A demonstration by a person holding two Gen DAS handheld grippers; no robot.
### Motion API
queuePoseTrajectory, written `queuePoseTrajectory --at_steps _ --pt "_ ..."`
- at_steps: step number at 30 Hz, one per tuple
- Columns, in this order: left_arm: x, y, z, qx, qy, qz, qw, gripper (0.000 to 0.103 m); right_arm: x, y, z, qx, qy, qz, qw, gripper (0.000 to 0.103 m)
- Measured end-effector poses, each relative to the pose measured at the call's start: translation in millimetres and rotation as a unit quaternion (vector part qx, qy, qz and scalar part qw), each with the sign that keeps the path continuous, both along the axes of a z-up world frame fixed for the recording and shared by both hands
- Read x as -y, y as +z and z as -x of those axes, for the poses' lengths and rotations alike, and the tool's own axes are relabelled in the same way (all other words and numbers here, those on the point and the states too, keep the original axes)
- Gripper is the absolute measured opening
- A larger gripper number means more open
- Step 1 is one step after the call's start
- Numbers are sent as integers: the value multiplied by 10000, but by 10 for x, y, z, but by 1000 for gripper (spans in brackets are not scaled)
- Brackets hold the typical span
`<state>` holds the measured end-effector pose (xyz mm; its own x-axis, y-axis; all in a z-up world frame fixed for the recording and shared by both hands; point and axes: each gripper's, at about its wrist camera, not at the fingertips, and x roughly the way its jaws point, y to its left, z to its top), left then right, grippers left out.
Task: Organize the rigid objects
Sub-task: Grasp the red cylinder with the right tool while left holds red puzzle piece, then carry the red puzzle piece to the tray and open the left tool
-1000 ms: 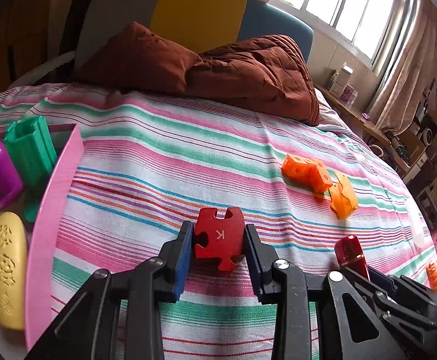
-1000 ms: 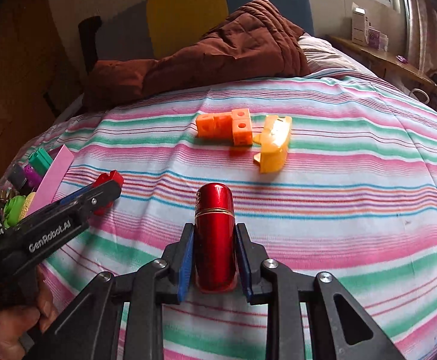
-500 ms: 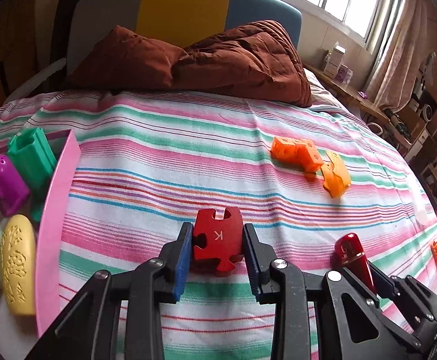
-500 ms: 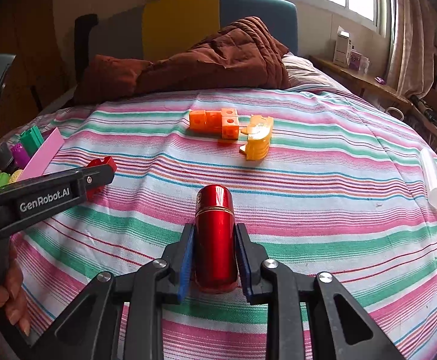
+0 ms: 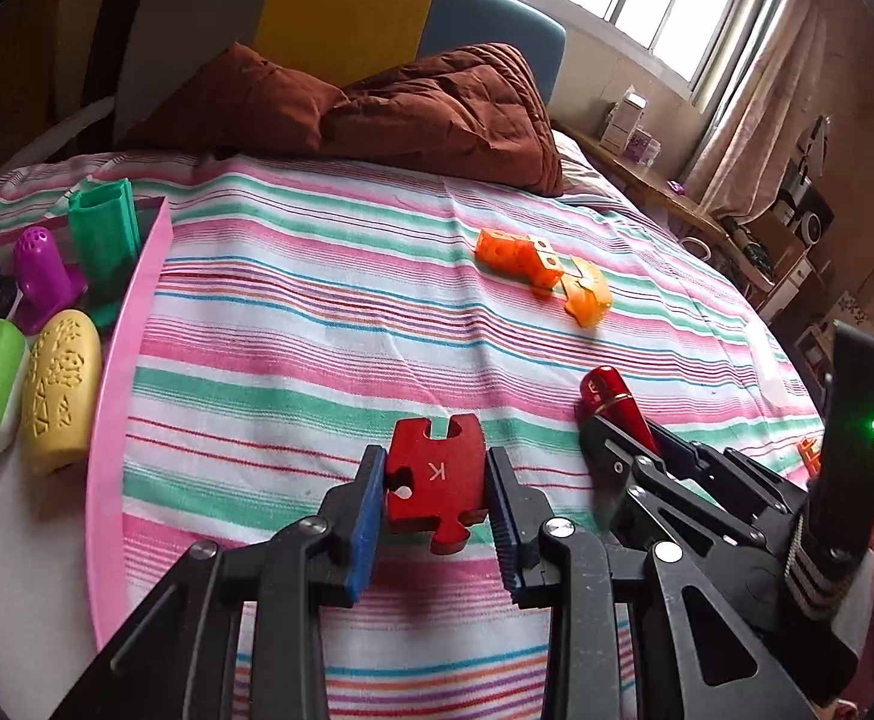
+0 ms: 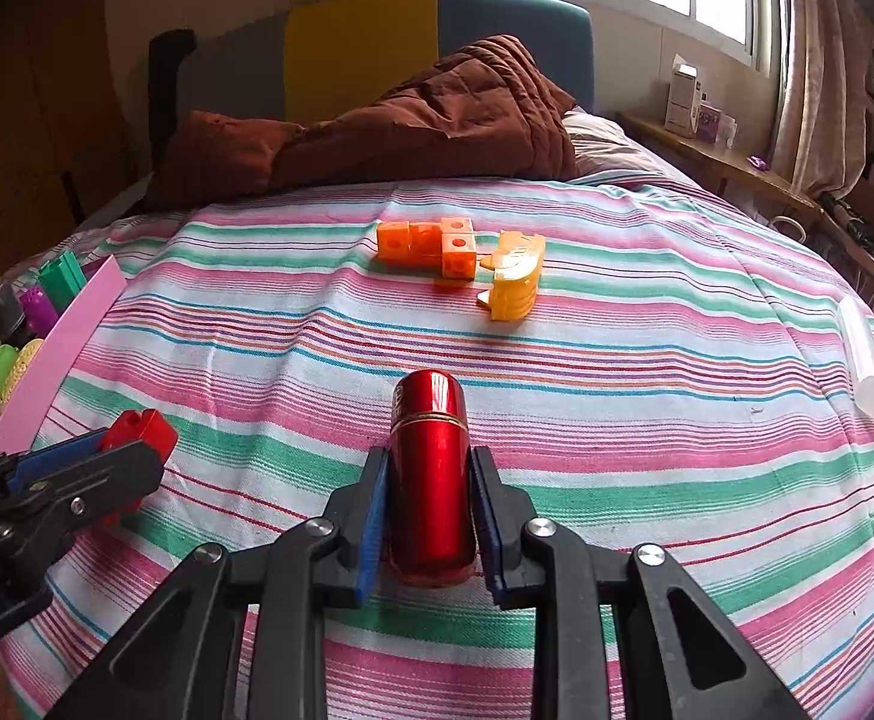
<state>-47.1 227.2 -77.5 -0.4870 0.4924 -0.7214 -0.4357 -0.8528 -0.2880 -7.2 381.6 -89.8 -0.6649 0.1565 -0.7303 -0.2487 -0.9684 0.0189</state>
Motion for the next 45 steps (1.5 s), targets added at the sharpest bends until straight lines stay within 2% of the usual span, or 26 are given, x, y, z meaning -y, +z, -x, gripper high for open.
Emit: queuePoseTrajectory --at_steps 7,14,20,24,34,38,45 --pt "140 178 -264 -155 -262 -231 9993 33 7 6 -2 -7 -16 -40 10000 26" --pt "443 396 -435 -314 -274 -500 9979 33 32 48 -52 -195 -24 -121 9997 26" --pt "816 523 -485 -482 -52 -578 9972 33 48 47 -40 -178 -17 -171 9997 26" --pt "1174 578 -469 -568 281 -555 9964 33 53 45 -39 -179 -19 -169 9997 26" --pt "2034 411 -212 -471 1319 -179 9900 33 53 27 -25 -117 -25 -181 9998 26" --pt "2197 280 -78 -371 1535 135 9874 33 59 22 -21 -92 -35 -216 9997 26" --pt "2307 119 112 -238 1683 473 9843 33 81 28 -28 -76 -61 -299 9995 26"
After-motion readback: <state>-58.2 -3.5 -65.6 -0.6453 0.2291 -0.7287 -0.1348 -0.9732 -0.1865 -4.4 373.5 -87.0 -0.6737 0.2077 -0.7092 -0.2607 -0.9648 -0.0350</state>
